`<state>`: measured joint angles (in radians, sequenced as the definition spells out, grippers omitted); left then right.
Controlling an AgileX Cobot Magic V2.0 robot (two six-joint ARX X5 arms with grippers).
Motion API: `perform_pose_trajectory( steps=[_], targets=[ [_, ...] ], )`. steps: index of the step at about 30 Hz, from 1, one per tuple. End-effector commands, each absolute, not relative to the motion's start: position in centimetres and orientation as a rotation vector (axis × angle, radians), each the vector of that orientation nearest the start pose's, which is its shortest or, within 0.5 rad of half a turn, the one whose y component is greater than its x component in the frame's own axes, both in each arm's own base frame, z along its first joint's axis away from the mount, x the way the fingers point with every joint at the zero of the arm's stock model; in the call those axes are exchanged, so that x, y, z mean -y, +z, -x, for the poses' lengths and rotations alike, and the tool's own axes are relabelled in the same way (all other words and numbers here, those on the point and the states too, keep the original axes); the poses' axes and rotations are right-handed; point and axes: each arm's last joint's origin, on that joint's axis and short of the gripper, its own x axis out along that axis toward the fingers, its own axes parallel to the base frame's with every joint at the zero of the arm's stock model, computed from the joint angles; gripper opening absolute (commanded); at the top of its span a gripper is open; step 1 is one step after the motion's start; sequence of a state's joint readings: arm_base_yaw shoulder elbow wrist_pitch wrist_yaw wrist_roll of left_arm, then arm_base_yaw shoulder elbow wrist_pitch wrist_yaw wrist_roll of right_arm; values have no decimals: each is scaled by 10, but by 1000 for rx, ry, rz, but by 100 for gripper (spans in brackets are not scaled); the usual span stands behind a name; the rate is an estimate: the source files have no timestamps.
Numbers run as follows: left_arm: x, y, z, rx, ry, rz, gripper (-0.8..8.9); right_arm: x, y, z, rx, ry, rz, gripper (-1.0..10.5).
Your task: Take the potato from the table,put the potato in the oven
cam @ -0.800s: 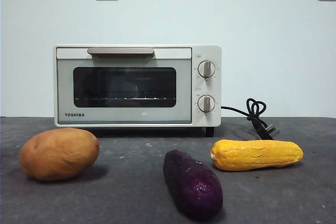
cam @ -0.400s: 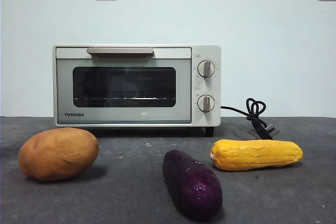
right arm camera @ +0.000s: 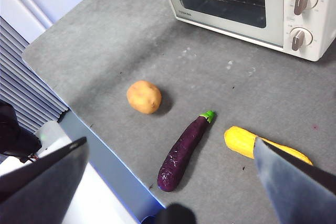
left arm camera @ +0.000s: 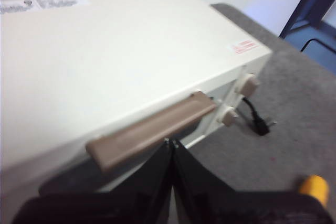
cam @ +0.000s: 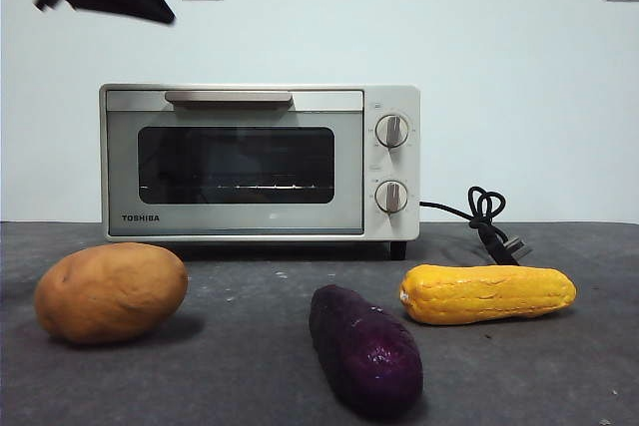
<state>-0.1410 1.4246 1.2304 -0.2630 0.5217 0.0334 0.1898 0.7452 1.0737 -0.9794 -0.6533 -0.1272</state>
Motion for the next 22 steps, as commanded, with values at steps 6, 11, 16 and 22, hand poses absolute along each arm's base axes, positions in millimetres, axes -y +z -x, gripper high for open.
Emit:
perform_pose_trajectory(
  steps=[6, 11, 16, 22],
  targets=[
    [67, 319, -345, -430, -641, 14, -8, -38, 364, -105, -601, 850, -41, 661],
    [71, 304, -355, -464, -625, -18, -8, -38, 364, -105, -603, 847, -40, 661],
    [77, 293, -361, -479, -630, -43, -8, -38, 362, -107, -619, 846, -44, 660],
    [79, 289, -364, -474, -600, -92, -8, -39, 361, -108, -640, 846, -49, 660]
  ],
)
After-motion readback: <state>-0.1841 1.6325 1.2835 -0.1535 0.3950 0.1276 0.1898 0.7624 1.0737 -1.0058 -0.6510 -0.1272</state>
